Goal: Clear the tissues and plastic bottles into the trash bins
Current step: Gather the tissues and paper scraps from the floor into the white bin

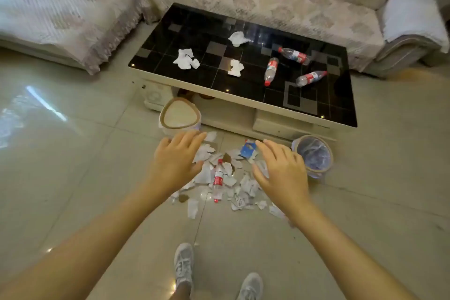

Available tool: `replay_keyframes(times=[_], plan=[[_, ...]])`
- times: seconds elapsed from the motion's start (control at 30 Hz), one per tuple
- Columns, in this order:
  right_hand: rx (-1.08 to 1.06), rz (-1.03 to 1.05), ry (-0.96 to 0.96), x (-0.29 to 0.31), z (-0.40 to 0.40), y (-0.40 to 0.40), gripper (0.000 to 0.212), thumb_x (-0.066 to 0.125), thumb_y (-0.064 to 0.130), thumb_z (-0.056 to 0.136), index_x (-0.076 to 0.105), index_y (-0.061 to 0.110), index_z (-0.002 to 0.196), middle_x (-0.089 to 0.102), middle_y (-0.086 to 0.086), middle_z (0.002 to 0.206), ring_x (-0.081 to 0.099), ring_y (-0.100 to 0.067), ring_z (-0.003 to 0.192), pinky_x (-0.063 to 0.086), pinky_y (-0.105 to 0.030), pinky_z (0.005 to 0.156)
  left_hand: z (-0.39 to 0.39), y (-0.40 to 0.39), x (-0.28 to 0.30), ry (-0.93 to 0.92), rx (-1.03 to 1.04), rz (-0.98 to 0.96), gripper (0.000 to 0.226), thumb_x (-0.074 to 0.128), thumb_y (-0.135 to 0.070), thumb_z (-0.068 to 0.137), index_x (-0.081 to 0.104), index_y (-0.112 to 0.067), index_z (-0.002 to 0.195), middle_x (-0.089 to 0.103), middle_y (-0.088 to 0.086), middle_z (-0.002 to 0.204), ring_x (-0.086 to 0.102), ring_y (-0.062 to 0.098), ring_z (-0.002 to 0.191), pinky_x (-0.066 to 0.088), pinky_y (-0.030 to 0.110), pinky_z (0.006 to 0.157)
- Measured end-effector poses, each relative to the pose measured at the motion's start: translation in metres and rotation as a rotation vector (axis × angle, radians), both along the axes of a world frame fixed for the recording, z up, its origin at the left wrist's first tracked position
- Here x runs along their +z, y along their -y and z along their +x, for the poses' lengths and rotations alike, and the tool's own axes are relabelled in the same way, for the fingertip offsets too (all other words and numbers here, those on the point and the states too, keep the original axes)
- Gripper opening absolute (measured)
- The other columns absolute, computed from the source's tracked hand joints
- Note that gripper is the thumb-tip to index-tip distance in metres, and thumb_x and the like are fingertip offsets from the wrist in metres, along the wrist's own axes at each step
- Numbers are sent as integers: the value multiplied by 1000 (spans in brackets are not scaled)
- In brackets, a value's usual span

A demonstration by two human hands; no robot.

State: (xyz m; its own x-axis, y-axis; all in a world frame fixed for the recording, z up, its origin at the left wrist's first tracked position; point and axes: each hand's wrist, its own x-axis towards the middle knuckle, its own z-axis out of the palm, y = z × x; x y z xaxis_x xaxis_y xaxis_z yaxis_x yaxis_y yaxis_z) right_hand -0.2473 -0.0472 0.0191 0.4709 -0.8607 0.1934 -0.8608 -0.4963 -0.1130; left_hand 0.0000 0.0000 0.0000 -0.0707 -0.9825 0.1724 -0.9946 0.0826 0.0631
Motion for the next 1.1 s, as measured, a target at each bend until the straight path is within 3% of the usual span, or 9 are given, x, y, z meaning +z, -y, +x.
replay_keyframes(times=[0.2, 0.43, 0.73, 0.9, 1.1], plan=[[-19, 52, -33, -48, 51, 19, 52, 41, 43, 86, 57, 14, 125, 60, -7, 125, 57, -26, 112, 47, -42, 86, 50, 22, -44, 22, -13, 91, 66, 74, -41, 69, 58, -14, 127, 62, 6, 123, 62, 24, 105, 50, 36, 73], [-36, 182, -65, -115, 82, 65, 50, 65, 35, 82, 56, 14, 126, 59, -7, 126, 54, -27, 116, 44, -44, 92, 68, 67, -104, -3, -8, 201, 67, 80, -37, 63, 60, -13, 123, 63, 6, 119, 63, 26, 102, 49, 37, 72], [-73, 283, -127, -225, 119, 126, 58, 68, 35, 80, 53, 13, 131, 54, -9, 132, 52, -32, 119, 45, -52, 93, 88, 142, -216, -8, -11, 237, 71, 77, -38, 69, 54, -12, 131, 57, 10, 131, 59, 29, 111, 48, 41, 79], [-91, 304, -147, -304, 139, 146, 60, 56, 41, 86, 45, 14, 138, 49, -9, 139, 46, -30, 127, 40, -53, 100, 96, 167, -302, -46, 1, 254, 73, 71, -43, 76, 48, -12, 137, 51, 11, 138, 53, 29, 119, 47, 43, 84], [-167, 261, -129, -413, 159, 157, 59, 37, 48, 88, 49, 15, 136, 50, -9, 139, 48, -31, 124, 38, -50, 100, 104, 192, -422, -28, -58, 262, 71, 56, -51, 85, 38, -17, 145, 41, 7, 147, 46, 25, 128, 44, 43, 92]])
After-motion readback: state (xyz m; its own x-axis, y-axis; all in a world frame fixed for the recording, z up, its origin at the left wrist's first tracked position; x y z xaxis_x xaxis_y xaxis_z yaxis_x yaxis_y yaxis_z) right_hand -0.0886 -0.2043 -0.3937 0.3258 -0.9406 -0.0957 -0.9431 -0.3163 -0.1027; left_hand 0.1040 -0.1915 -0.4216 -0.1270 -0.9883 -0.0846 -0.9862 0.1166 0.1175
